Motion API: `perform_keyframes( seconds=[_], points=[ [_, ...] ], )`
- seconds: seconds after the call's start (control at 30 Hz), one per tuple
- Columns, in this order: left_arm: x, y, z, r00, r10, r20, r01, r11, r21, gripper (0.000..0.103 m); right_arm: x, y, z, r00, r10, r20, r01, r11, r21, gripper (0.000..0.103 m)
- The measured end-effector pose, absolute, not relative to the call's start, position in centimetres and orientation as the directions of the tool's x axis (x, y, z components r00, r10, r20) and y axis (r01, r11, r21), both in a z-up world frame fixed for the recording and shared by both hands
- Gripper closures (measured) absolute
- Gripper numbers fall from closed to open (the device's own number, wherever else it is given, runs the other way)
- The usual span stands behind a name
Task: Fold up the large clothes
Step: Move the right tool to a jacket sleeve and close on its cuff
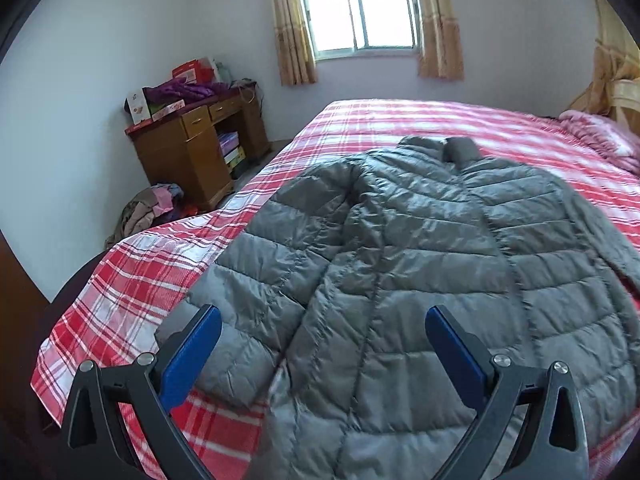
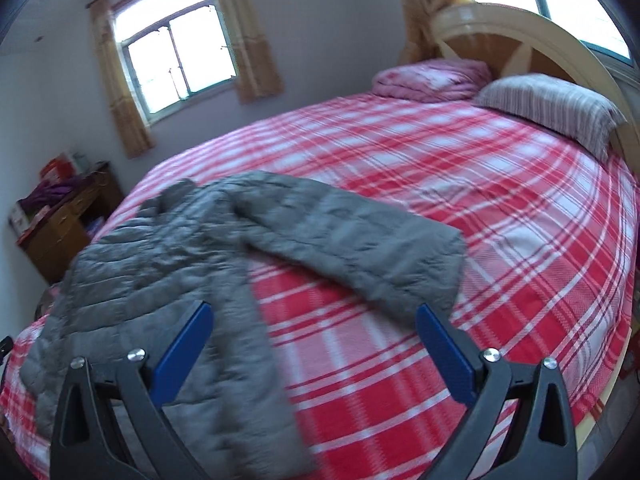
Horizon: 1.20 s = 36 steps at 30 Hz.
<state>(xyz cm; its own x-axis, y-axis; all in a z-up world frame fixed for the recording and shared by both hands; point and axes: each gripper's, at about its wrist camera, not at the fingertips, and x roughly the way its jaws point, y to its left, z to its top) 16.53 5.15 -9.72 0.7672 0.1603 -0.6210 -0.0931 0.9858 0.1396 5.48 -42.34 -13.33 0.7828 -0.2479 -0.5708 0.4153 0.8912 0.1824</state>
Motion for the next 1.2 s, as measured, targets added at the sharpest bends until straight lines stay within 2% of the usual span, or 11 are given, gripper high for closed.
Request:
perform_keyframes(
  seconds=[0.27, 0.33, 0.43, 0.67, 1.1, 1.2],
  points=[
    [21.5, 9.1, -10.9, 0.730, 0.289, -0.619, -0.205, 0.957, 0.204, 0.001, 6.1, -51.0, -14.6, 0.719, -0.352, -0.599, 0.545, 0.820, 0.174, 0.006],
    [23.1, 10.6, -11.5, 0.709, 0.332, -0.623, -0.238, 0.943, 0.232, 0.001, 6.2, -53.0, -15.0, 0.706, -0.356, -0.612, 0.570, 0.798, 0.194, 0.006],
    [24.7, 13.1, -12.1, 0.671, 0.395, -0.628, -0.295, 0.919, 0.262, 0.001, 6.5, -55.7, -15.8, 0.678, -0.364, -0.639, 0.606, 0.768, 0.206, 0.014],
    [26.2, 18.1, -14.0, 0.592, 0.496, -0.635, -0.391, 0.866, 0.312, 0.001, 5.8, -58.3, -16.3, 0.666, -0.362, -0.652, 0.634, 0.736, 0.238, 0.015],
    [27.3, 22.3, -17.9, 0.494, 0.526, -0.692, -0.453, 0.836, 0.311, 0.001, 7.4, -56.6, -16.8, 0.688, -0.292, -0.665, 0.595, 0.751, 0.286, 0.016],
    [27.6, 22.4, -18.3, 0.484, 0.519, -0.704, -0.444, 0.839, 0.313, 0.001, 8.9, -55.4, -17.8, 0.682, -0.241, -0.690, 0.561, 0.778, 0.283, 0.035]
  ],
)
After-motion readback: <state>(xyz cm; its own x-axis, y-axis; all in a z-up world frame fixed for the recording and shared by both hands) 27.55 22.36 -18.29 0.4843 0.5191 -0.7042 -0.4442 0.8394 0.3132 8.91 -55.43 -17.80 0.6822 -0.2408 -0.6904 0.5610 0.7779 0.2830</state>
